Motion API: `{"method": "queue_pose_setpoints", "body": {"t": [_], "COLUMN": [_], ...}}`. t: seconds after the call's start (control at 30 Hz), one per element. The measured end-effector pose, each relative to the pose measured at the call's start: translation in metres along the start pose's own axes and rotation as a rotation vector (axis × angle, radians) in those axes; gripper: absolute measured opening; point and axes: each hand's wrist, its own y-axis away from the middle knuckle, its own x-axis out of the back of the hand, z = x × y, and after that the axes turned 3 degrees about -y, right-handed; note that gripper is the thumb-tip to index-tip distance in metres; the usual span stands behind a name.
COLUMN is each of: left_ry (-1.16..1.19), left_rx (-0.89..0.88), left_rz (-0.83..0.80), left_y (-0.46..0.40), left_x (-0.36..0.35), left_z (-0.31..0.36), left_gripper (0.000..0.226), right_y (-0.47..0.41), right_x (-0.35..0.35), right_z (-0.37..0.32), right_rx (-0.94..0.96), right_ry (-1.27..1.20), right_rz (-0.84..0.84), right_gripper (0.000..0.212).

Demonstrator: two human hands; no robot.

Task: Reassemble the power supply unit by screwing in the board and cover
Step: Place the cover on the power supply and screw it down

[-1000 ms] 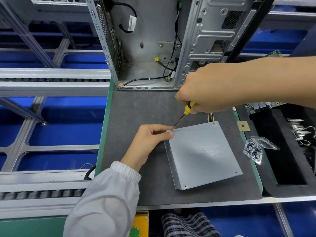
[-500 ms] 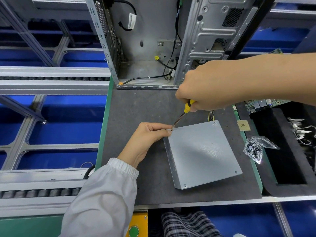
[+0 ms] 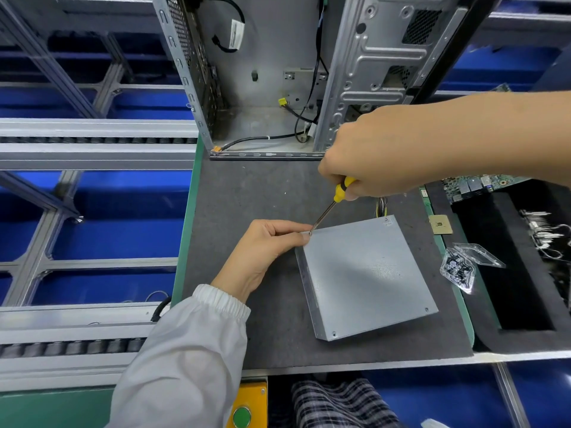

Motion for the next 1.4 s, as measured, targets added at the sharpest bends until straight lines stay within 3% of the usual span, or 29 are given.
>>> {"method": "queue_pose_setpoints", "body": {"t": [0.57, 0.87, 1.4], "left_ry": [-0.027, -0.067, -0.087], "left_rx": [-0.017, -0.114, -0.135], "left_rz": [0.028, -0.01, 0.086], "left_y": [-0.0019, 0.0025, 0.0038], "left_x": [-0.0016, 0.0031, -0.0049], "left_z": [0.0003, -0.0043, -0.0057], "left_gripper": [0.019, 0.022, 0.019], "right_y": [0.002, 0.0042, 0.0072], "right_x": [-0.0003, -0.0018, -0.0065], "right_z": [-0.0017, -0.0031, -0.0039], "right_rx": [-0.01, -0.017, 0.0], "right_ry": [-0.02, -0.022, -0.032], "right_rz": [0.022, 0.023, 0.046], "right_gripper": [0.019, 0.018, 0.019]}}
